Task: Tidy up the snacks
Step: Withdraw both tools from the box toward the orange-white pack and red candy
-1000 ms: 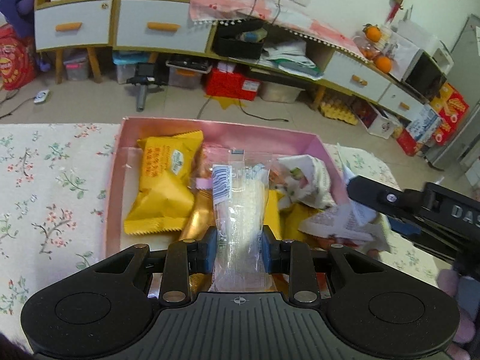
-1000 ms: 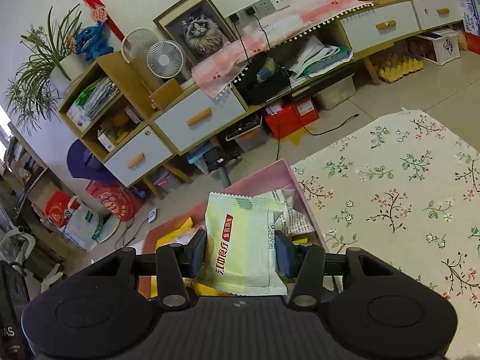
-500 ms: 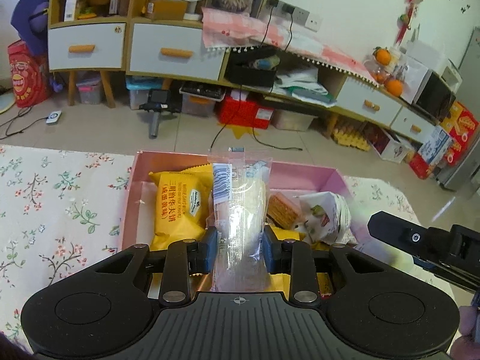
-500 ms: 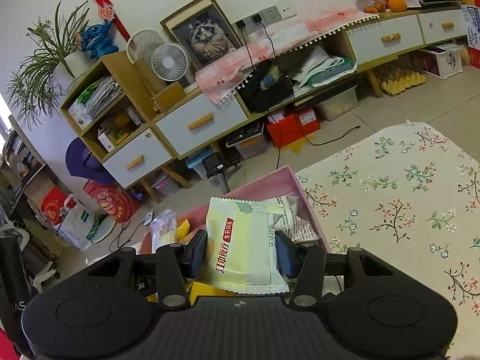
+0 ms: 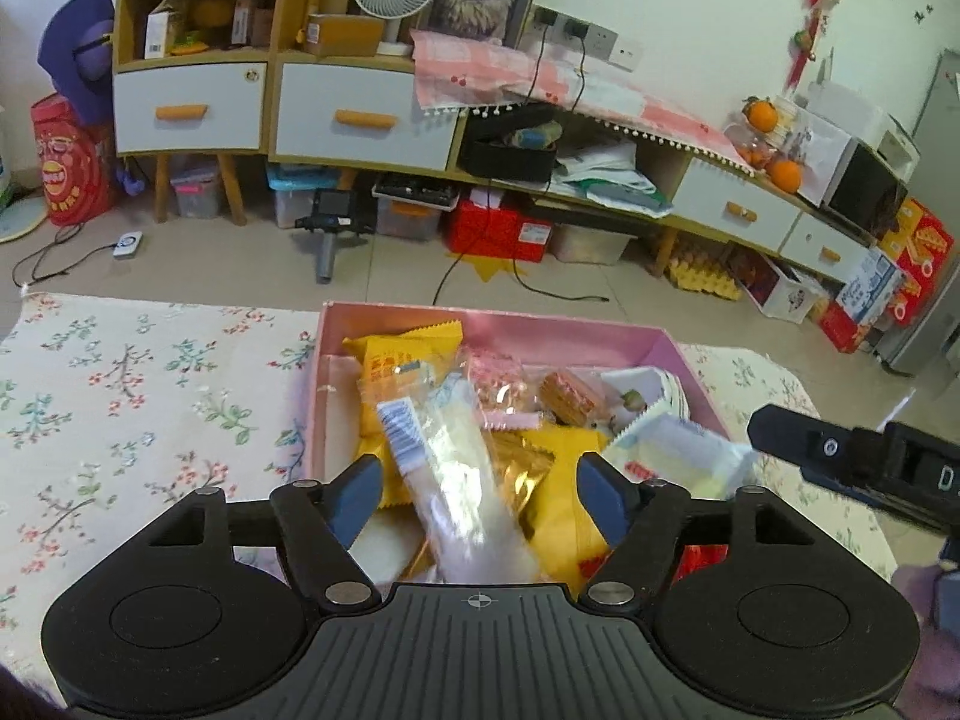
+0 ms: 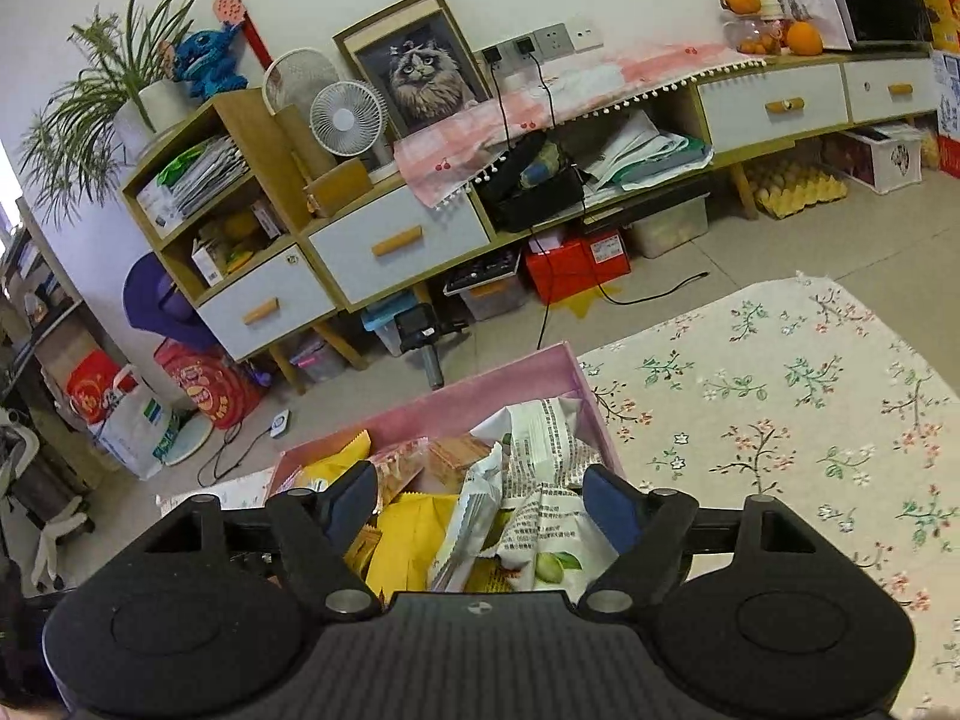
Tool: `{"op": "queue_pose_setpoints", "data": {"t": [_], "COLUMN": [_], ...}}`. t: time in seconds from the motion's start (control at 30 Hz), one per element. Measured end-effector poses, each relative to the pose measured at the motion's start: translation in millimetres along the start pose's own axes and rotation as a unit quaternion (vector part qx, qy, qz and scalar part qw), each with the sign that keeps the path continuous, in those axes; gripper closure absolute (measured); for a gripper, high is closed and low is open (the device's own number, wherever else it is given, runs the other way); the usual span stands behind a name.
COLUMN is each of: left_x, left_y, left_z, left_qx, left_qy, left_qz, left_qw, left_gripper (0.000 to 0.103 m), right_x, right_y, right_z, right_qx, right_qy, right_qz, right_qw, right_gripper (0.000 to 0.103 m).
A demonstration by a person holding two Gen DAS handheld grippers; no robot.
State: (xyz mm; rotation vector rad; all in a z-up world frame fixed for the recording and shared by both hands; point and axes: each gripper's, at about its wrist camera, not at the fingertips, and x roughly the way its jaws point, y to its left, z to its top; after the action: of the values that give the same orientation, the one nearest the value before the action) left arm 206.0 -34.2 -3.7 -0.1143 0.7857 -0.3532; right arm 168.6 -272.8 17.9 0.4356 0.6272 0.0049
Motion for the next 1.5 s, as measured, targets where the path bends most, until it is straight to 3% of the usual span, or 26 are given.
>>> {"op": "queue_pose_setpoints", "data": {"t": [0.2,0.33,0.6,0.87,1.1,1.5], "left_x": [-19,-33,-52,-51,-41,-14], "left_y": [5,8,12,13,21,5], "left_z": [-11,-19,-45,-76,-73,-68], "left_qx": [0.003,0.009,0.035,0.093,0.045,0.004], "left_qy": [0.008,0.01,0.025,0.026,0.01,-0.007], "left_qz": [0.008,0.013,0.03,0.058,0.07,0.08], "left_qw": [0.9999,0.9998,0.9986,0.9936,0.9965,0.9967], "left_gripper": [0.027,0.017,0.01,0.009,0.009,0.009], "right_x": [-12,-20,-41,-53,-49,-34], "right_y": [5,4,4,9,17,19], "right_z": [-3,-6,-13,-34,-52,-61], "right_qx": [-0.035,-0.05,-0.079,-0.121,-0.167,-0.174], "right_qy": [0.007,0.013,0.03,0.048,0.074,0.098], "right_qz": [-0.009,-0.017,-0.026,-0.037,-0.047,-0.057], "right_qw": [0.999,0.999,0.996,0.991,0.982,0.978], "right_gripper": [0.045,0.043,0.034,0.028,0.028,0.028]}}
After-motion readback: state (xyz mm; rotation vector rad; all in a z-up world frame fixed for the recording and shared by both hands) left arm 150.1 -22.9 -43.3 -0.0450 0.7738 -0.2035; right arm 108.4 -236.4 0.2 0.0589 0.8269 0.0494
